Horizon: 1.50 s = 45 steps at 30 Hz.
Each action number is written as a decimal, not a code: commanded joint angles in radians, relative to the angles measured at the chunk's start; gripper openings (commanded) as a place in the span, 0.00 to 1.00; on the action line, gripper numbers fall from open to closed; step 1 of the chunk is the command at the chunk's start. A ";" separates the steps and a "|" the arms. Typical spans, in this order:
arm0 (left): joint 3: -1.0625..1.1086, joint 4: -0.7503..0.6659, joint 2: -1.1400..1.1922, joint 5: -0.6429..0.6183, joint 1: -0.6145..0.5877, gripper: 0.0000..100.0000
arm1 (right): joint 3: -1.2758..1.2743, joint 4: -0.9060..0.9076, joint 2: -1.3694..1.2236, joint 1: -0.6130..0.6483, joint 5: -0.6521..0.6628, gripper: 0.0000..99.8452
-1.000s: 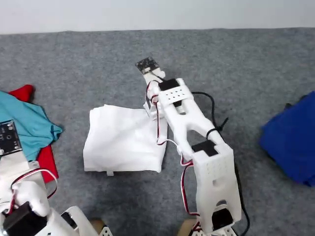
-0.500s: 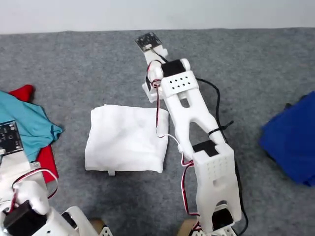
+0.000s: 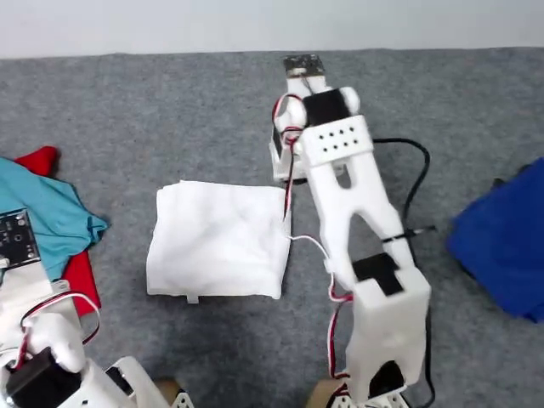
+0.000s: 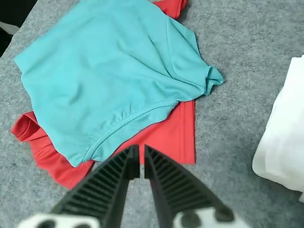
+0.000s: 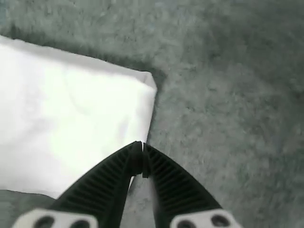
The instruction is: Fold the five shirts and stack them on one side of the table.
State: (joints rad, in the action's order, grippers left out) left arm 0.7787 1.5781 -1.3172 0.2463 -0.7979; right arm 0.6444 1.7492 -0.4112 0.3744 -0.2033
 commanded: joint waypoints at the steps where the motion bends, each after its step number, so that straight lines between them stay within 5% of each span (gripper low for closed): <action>1: -0.005 -0.009 0.002 0.006 -0.006 0.03 | -0.084 0.039 0.163 -0.008 -0.055 0.01; 12: 0.027 -0.009 -0.002 0.008 -0.003 0.03 | -0.470 -0.191 0.196 -0.001 -0.112 0.02; 18: 0.027 -0.009 -0.002 0.008 -0.002 0.03 | -0.503 -0.285 0.140 0.082 -0.120 0.18; 24: 0.027 -0.011 -0.002 0.008 -0.002 0.03 | -0.503 -0.381 0.087 0.168 -0.123 0.20; 32: 0.027 -0.009 -0.003 0.008 -0.002 0.03 | -0.503 -0.406 0.012 0.171 -0.259 0.37; 45: 0.027 -0.009 -0.003 0.008 -0.002 0.03 | -0.503 -0.475 -0.096 0.197 -0.255 0.33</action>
State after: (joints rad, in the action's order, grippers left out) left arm 0.8124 1.5781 -1.3157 0.2463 -0.7979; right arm 0.1335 1.2843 -0.5063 0.5493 -0.4488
